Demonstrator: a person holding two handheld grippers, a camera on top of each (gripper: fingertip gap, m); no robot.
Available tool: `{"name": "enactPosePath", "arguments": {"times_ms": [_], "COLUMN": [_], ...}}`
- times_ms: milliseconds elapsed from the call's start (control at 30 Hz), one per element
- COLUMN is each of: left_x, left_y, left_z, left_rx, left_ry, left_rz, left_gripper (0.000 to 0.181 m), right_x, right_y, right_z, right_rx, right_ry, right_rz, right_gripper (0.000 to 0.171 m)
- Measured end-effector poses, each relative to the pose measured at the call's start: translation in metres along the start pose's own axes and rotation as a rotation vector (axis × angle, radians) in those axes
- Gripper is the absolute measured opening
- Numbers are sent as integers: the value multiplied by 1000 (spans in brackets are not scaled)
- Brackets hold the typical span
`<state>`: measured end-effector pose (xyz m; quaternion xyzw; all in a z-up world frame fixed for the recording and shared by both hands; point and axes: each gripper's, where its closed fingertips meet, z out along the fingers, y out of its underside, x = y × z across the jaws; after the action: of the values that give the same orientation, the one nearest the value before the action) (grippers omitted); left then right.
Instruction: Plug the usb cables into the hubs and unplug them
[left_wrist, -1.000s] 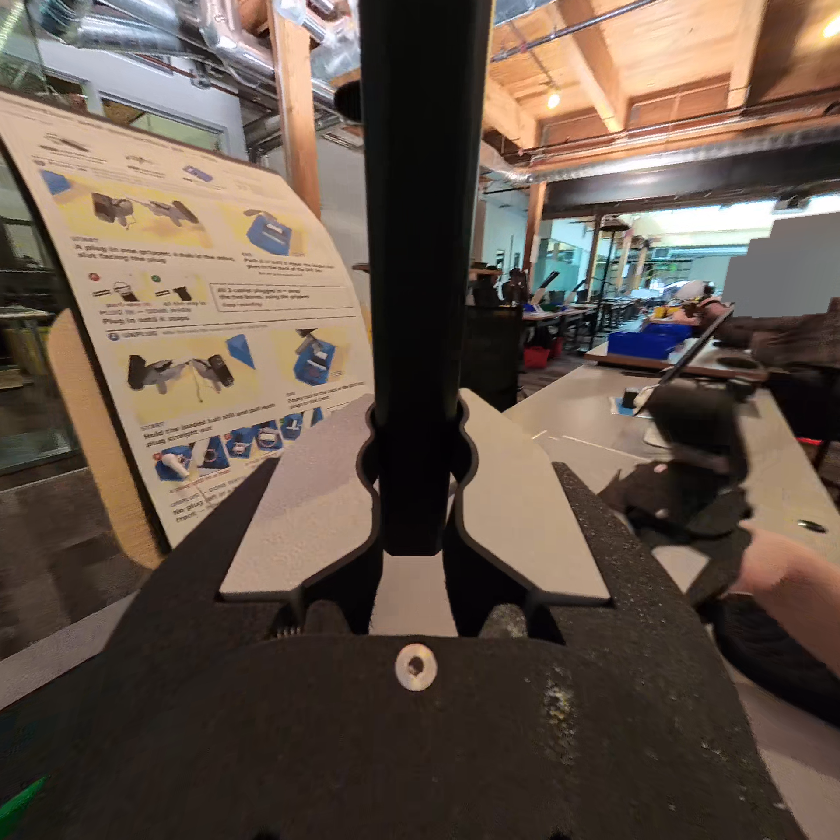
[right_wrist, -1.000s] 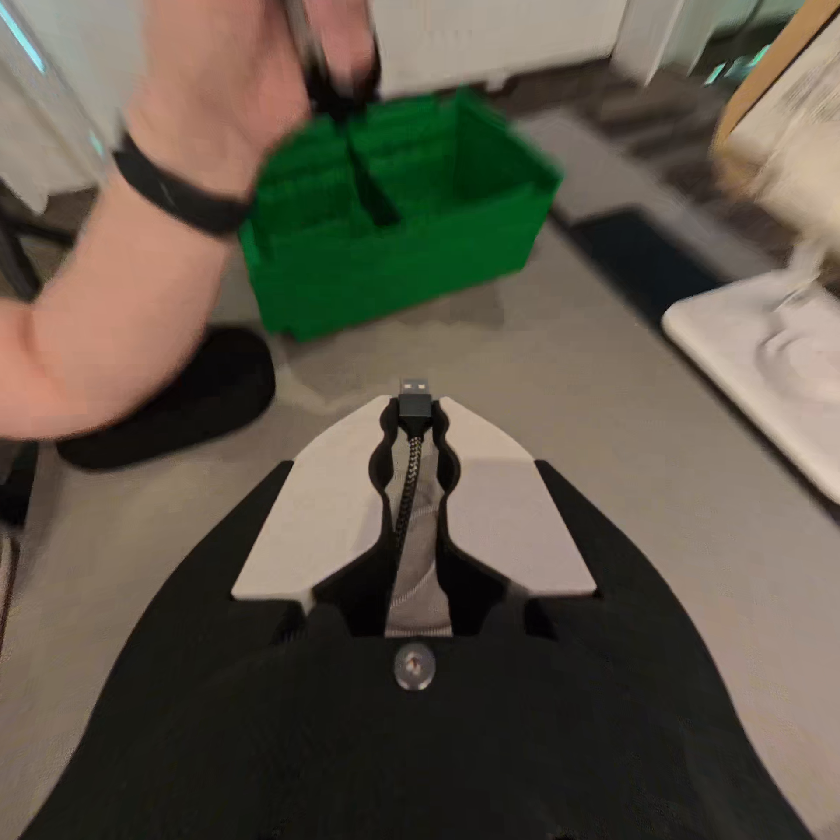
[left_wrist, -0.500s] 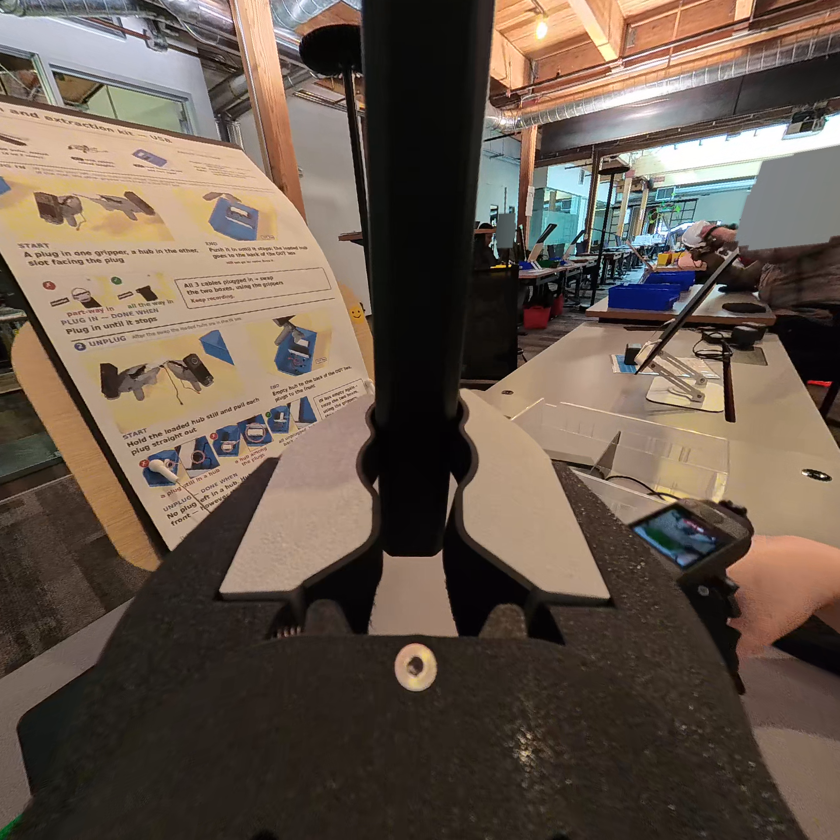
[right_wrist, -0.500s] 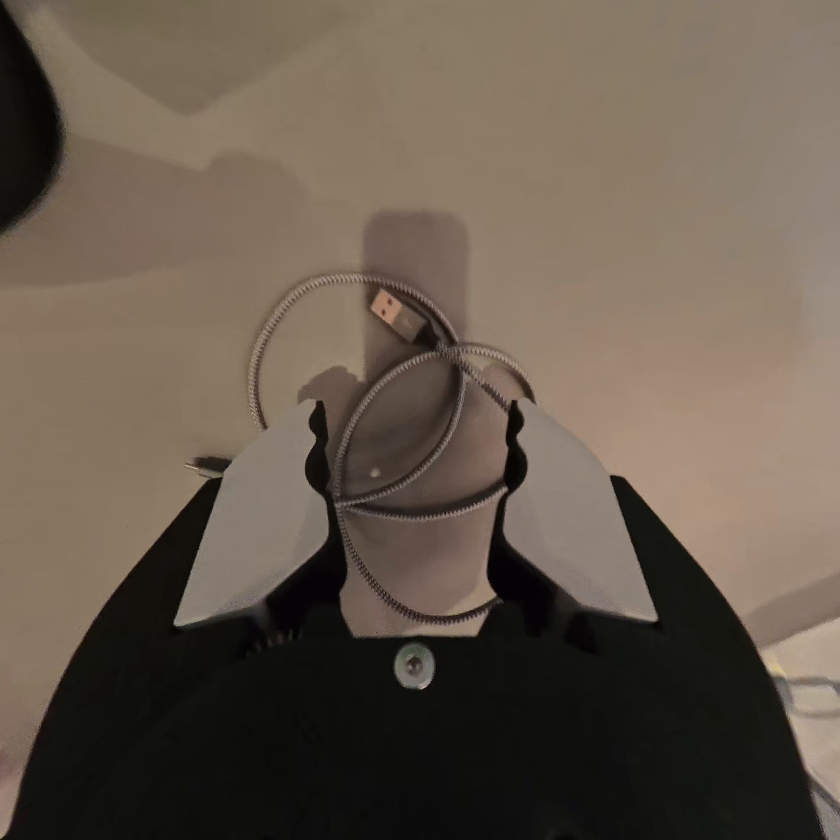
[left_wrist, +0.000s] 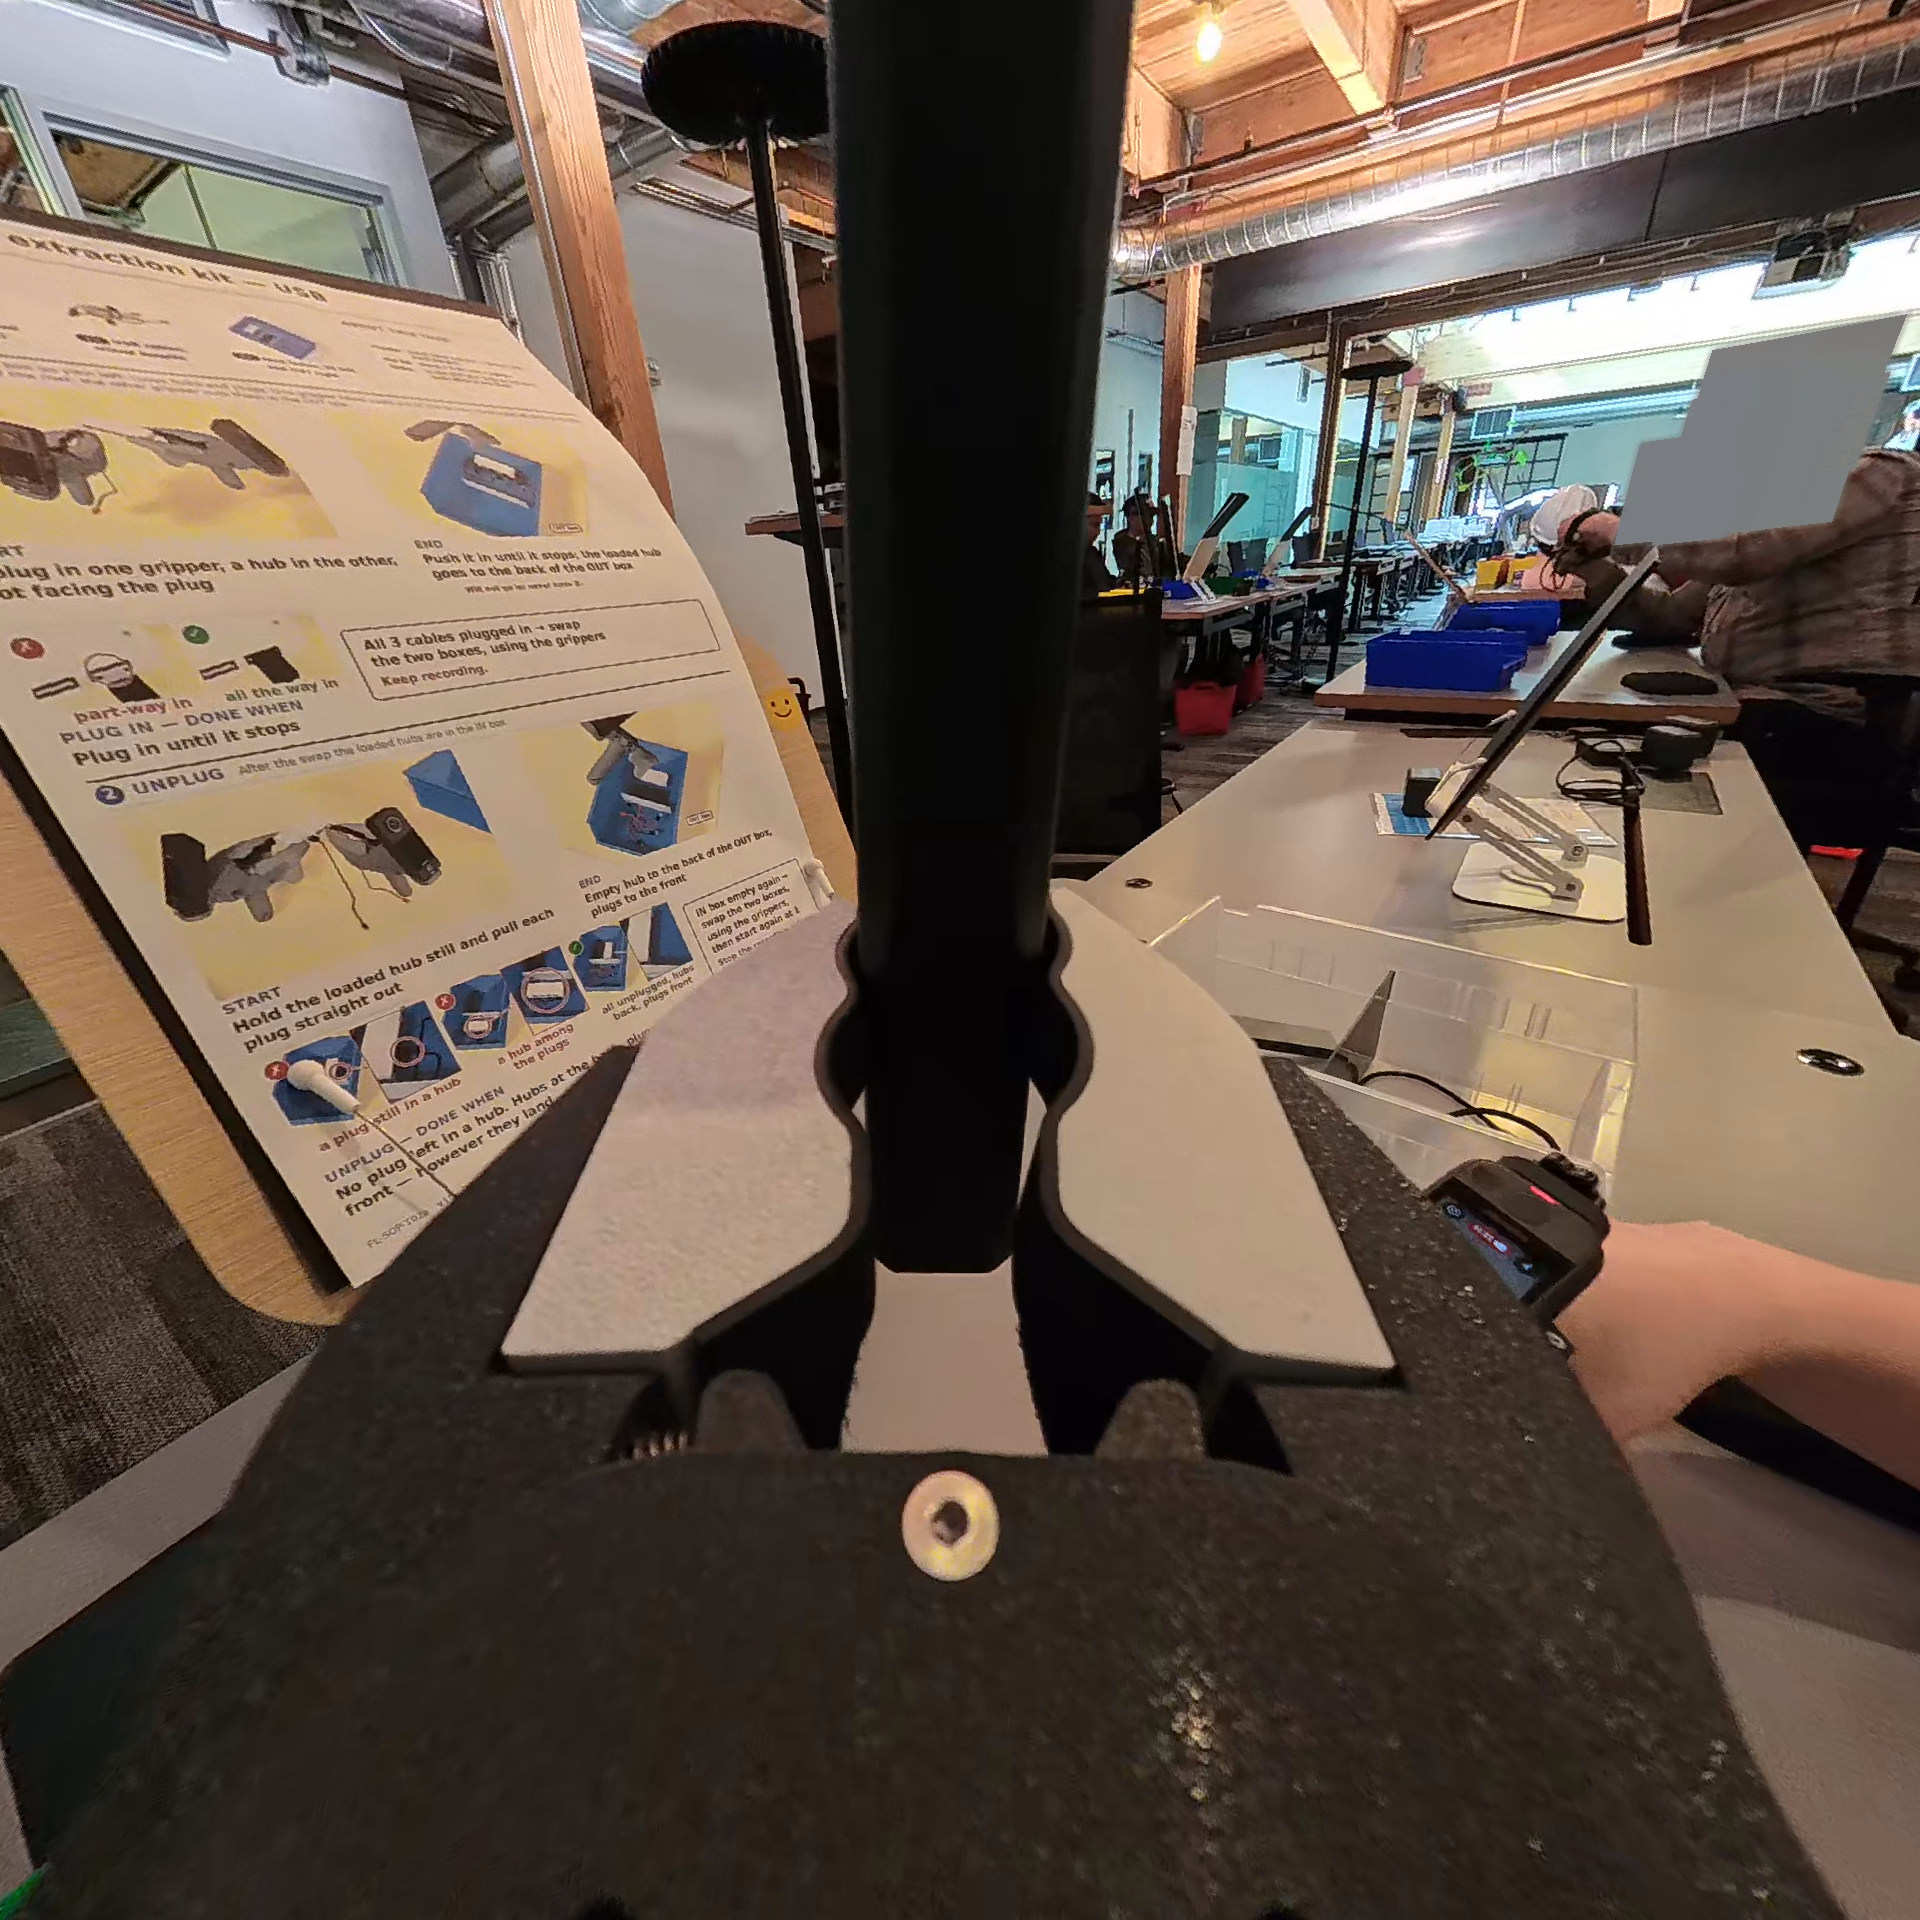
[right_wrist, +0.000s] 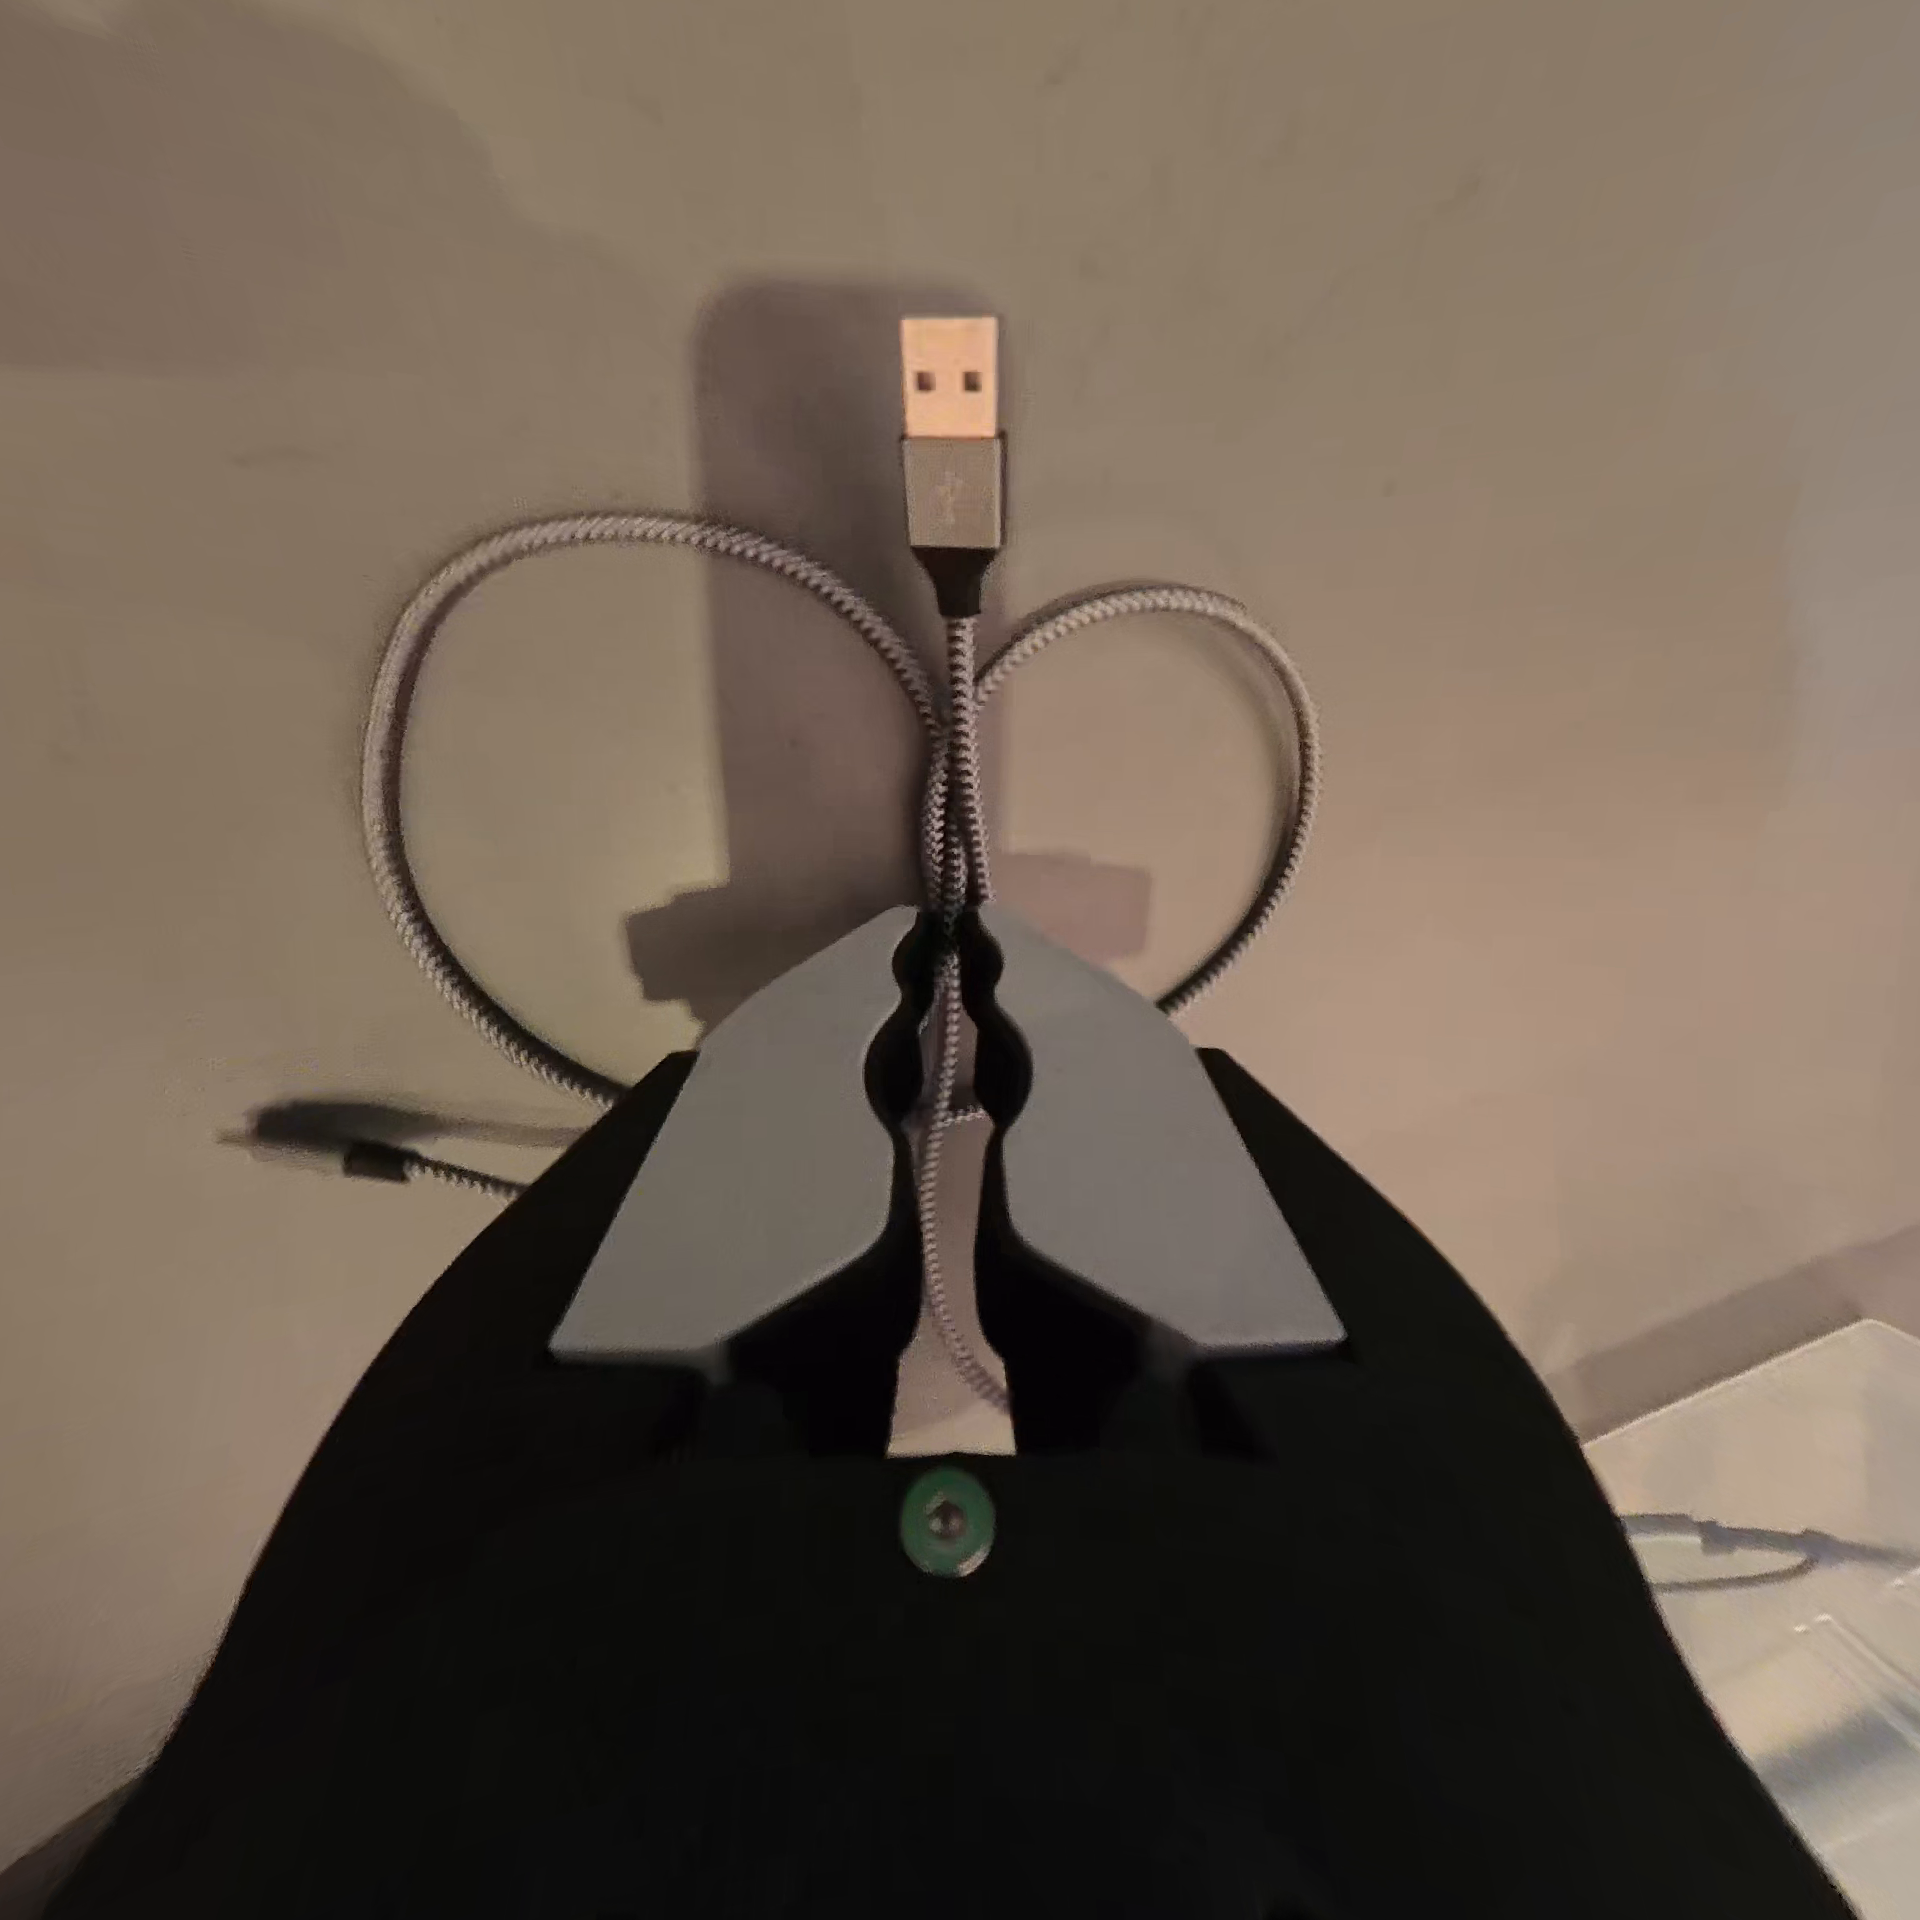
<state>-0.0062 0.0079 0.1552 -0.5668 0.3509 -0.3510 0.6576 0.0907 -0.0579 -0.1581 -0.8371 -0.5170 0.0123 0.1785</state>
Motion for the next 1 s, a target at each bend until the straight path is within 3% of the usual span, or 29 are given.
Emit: {"name": "enactPosePath", "arguments": {"times_ms": [33,200,400,500,600,667,767,867,1000], "left_x": [0,1,0,-1,-2,-2,-1,2,8], "left_y": [-1,-4,-8,-10,-12,-13,-12,-10,-7], "left_z": [0,-3,-7,-10,-12,-13,-11,-9,-4], "left_rx": [1,10,22,33,46,50,49,39,21], "left_ry": [1,6,4,9,11,13,15,20,34], "left_rz": [0,-10,-16,-28,-38,-44,-46,-40,-32], "left_gripper": [27,27,27,28,27,27,27,27,27], "right_x": [4,22,56,88,128,145,151,136,104], "right_y": [-2,-23,-24,-1,54,96,155,202,232], "right_z": [-1,-43,-144,-216,-281,-305,-287,-218,-145], "right_rx": [16,242,538,653,645,613,531,353,211], "right_ry": [14,16,141,353,711,905,982,838,613], "right_rz": [-6,80,172,227,271,284,329,372,407], "right_gripper": [5,4,4,4,4,4,4,4,4]}}
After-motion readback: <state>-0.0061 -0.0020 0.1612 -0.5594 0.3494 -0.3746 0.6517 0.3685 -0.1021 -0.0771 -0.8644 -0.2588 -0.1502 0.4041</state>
